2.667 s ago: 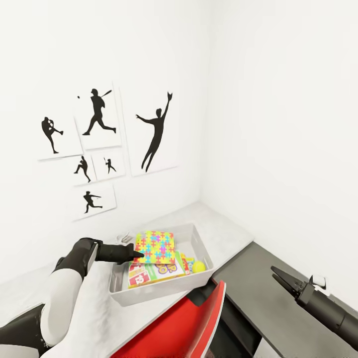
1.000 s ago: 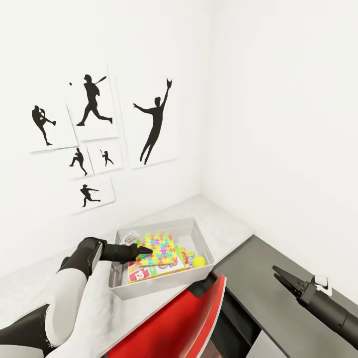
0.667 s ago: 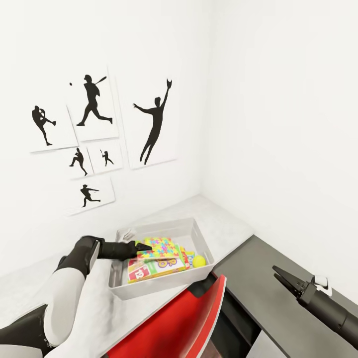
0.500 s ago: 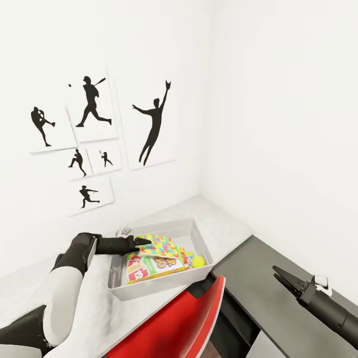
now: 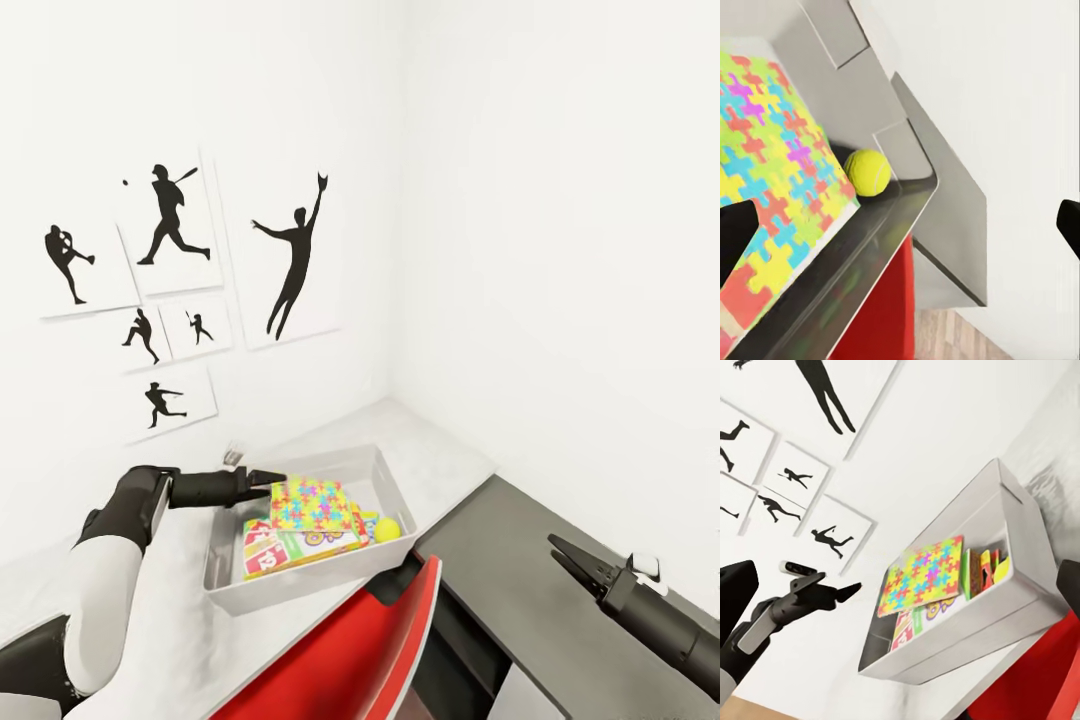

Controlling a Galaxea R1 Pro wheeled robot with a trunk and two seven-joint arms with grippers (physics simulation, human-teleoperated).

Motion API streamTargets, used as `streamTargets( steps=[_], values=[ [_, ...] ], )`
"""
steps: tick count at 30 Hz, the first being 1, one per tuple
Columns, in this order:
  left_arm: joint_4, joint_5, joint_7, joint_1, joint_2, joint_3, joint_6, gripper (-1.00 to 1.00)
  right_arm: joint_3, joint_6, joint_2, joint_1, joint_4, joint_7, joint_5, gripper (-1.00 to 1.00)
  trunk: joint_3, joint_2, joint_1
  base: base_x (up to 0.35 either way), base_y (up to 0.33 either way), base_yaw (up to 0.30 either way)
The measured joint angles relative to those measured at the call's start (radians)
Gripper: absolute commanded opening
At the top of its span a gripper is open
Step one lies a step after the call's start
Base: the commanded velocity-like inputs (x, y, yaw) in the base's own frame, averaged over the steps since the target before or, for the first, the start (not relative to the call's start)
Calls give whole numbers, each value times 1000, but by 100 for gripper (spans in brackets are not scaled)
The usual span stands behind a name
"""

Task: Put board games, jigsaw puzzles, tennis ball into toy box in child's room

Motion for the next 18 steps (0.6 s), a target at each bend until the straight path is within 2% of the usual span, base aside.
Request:
streamTargets(
  steps=[2, 6, 11, 13, 14, 16, 18],
  values=[
    [0, -2, -34, 0, 14, 0, -1, 100, 0, 0, 0, 0, 0, 0, 0, 100, 3, 0, 0, 0, 0, -106],
    [0, -1, -98, 1, 61, -1, -1, 100, 0, 0, 0, 0, 0, 0, 0, 100, 9, 0, 0, 0, 0, -106],
    [0, 0, -221, 17, 145, -1, -17, 100, 0, 0, 0, 0, 0, 0, 0, 100, 17, 0, 0, 0, 0, -106],
    [1, 5, -227, 40, 192, 1, -56, 100, 0, 0, 0, 0, 0, 0, 0, 100, 20, 0, 0, 0, 0, -99],
    [2, 9, -227, 47, 203, 2, -68, 100, 0, 0, 0, 0, 0, 0, 0, 100, 21, 0, 0, 0, 0, -75],
    [5, 30, -227, 67, 232, 2, -100, 100, 0, -1, 0, 0, 0, 0, 0, 100, 24, 0, 0, 0, 0, -49],
    [5, 80, -227, 116, 259, 3, -123, 100, 0, -1, 1, 0, 0, 1, 0, 100, 27, 0, 0, -3, 0, -22]
  ],
)
